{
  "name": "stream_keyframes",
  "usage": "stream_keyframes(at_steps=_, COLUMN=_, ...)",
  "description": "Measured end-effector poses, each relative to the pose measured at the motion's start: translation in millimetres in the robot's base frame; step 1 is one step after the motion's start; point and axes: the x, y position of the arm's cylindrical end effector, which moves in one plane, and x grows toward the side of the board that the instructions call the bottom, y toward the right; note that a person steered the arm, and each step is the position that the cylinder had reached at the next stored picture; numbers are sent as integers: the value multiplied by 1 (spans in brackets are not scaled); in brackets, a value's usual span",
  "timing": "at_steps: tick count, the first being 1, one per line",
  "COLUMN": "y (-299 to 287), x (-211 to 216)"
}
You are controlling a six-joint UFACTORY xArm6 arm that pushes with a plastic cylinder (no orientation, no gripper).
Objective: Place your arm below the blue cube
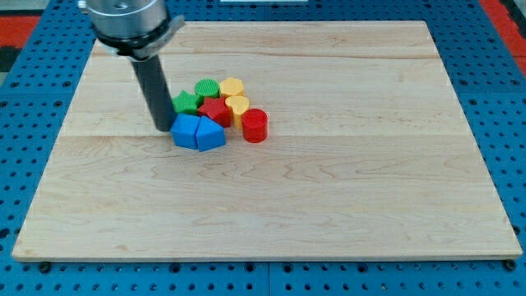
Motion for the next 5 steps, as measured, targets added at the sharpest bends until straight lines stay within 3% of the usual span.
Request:
stream_keyframes(at_steps=2, y=17, x=0)
stream_keyframes(at_steps=5, y=-17, x=55)
